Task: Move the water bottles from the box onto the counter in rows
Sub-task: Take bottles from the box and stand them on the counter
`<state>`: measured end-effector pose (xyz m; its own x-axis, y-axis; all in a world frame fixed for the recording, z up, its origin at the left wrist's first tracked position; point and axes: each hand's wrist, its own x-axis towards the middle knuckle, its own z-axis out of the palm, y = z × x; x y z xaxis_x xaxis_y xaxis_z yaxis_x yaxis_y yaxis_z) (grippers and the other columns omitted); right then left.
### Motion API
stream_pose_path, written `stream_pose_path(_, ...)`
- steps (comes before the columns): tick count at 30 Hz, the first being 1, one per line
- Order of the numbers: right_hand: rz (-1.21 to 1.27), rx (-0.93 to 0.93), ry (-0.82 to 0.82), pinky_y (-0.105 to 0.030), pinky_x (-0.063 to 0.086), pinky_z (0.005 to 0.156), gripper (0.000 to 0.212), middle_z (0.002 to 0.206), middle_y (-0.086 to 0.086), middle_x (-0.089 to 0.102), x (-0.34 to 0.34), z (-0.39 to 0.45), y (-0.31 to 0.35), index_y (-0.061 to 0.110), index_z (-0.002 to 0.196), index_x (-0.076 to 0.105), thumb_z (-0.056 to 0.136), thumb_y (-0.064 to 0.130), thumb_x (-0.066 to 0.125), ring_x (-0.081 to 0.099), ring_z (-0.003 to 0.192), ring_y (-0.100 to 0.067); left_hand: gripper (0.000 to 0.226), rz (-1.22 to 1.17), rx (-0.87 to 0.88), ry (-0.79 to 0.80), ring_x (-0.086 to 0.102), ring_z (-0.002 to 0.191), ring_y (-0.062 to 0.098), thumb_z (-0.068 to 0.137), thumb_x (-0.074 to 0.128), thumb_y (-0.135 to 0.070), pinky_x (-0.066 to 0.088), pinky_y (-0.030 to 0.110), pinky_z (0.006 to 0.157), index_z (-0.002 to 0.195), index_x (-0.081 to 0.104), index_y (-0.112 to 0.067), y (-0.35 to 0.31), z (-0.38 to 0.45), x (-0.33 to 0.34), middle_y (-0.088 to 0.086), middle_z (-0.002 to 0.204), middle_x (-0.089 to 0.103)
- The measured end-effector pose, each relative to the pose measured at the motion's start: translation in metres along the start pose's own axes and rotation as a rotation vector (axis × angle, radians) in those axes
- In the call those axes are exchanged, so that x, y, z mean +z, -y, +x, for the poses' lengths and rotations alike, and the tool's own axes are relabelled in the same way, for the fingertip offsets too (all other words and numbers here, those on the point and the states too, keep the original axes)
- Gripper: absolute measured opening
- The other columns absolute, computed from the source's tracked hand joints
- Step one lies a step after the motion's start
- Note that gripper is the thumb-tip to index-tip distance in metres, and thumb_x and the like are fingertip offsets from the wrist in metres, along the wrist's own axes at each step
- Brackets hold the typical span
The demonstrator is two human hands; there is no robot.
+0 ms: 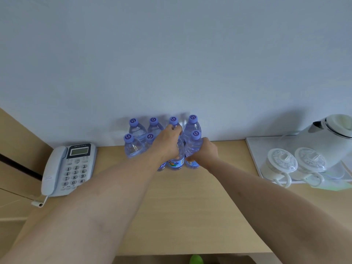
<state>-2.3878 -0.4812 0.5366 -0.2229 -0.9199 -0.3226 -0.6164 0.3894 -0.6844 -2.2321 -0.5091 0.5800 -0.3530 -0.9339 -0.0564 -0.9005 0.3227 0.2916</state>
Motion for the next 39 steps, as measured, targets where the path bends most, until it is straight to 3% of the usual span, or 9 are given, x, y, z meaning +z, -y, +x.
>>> stream_pose_path(4, -0.02, 0.007, -0.02, -0.028, 0.043, 0.058, 0.059, 0.093, -0.004, 0.056, -0.009, -0.015, 0.006, 0.012, 0.101, 0.044, 0.061, 0.024, 0.086, 0.056, 0.085, -0.022, 0.054, -0.015, 0.035, -0.039, 0.052, 0.094, 0.028, 0.068, 0.07, -0.004, 0.053, 0.044, 0.073, 0.116, 0.049, -0.015, 0.003, -0.011, -0.004, 0.006, 0.112, 0.047)
stream_pose_path(8, -0.014, 0.025, -0.089, -0.036, 0.052, 0.069, 0.064, 0.097, -0.006, 0.058, -0.016, -0.038, 0.013, 0.01, 0.111, 0.044, 0.062, 0.023, 0.084, 0.058, 0.091, -0.024, 0.047, -0.021, 0.104, -0.082, 0.052, 0.098, 0.029, 0.07, 0.067, -0.006, 0.05, 0.042, 0.077, 0.115, 0.052, -0.011, 0.003, -0.018, -0.023, 0.009, 0.112, 0.05)
stream_pose_path(11, -0.017, 0.01, -0.162, -0.037, 0.054, 0.073, 0.078, 0.101, -0.005, 0.057, -0.019, -0.059, 0.017, 0.009, 0.127, 0.042, 0.062, 0.023, 0.083, 0.059, 0.094, -0.024, 0.05, -0.011, 0.138, -0.096, 0.053, 0.099, 0.029, 0.068, 0.071, -0.011, 0.049, 0.04, 0.077, 0.115, 0.054, -0.012, 0.001, -0.026, -0.038, 0.008, 0.112, 0.051)
stream_pose_path(14, -0.069, -0.009, -0.218, -0.03, 0.046, 0.069, 0.09, 0.11, -0.003, 0.058, -0.023, -0.084, 0.021, 0.014, 0.141, 0.036, 0.064, 0.026, 0.082, 0.058, 0.103, -0.023, 0.059, -0.015, 0.184, -0.096, 0.052, 0.105, 0.029, 0.068, 0.075, -0.018, 0.05, 0.041, 0.081, 0.122, 0.052, -0.015, -0.006, -0.037, -0.048, 0.008, 0.114, 0.051)
stream_pose_path(20, -0.125, 0.04, -0.343, -0.033, 0.046, 0.086, 0.1, 0.131, -0.008, 0.049, -0.04, -0.14, 0.015, 0.02, 0.146, 0.032, 0.063, 0.033, 0.087, 0.048, 0.121, -0.025, 0.077, -0.051, 0.328, -0.05, 0.048, 0.115, 0.025, 0.065, 0.082, -0.028, 0.047, 0.037, 0.088, 0.134, 0.047, -0.023, -0.035, -0.066, -0.058, 0.003, 0.125, 0.048)
stream_pose_path(28, -0.196, 0.237, -0.483, -0.037, 0.042, 0.096, 0.107, 0.141, -0.004, 0.045, -0.057, -0.243, -0.04, 0.024, 0.148, 0.03, 0.059, 0.04, 0.088, 0.041, 0.13, -0.025, 0.093, -0.061, 0.527, 0.115, 0.046, 0.125, 0.022, 0.063, 0.086, -0.042, 0.046, 0.038, 0.097, 0.142, 0.04, -0.027, -0.096, -0.124, -0.035, 0.001, 0.141, 0.043)
stream_pose_path(33, -0.166, 0.383, -0.511, -0.043, 0.045, 0.099, 0.113, 0.141, -0.007, 0.045, -0.073, -0.312, -0.088, 0.025, 0.15, 0.027, 0.057, 0.044, 0.089, 0.04, 0.131, -0.028, 0.1, -0.045, 0.68, 0.166, 0.042, 0.132, 0.019, 0.061, 0.085, -0.047, 0.039, 0.028, 0.096, 0.146, 0.035, -0.031, -0.152, -0.163, -0.01, -0.003, 0.151, 0.036)
stream_pose_path(39, -0.122, 0.544, -0.53, -0.044, 0.045, 0.099, 0.113, 0.139, -0.007, 0.043, -0.088, -0.384, -0.152, 0.028, 0.15, 0.025, 0.058, 0.046, 0.088, 0.038, 0.13, -0.03, 0.097, 0.0, 0.804, 0.268, 0.039, 0.135, 0.021, 0.063, 0.081, -0.049, 0.041, 0.038, 0.106, 0.146, 0.036, -0.029, -0.23, -0.205, 0.029, -0.003, 0.15, 0.035)
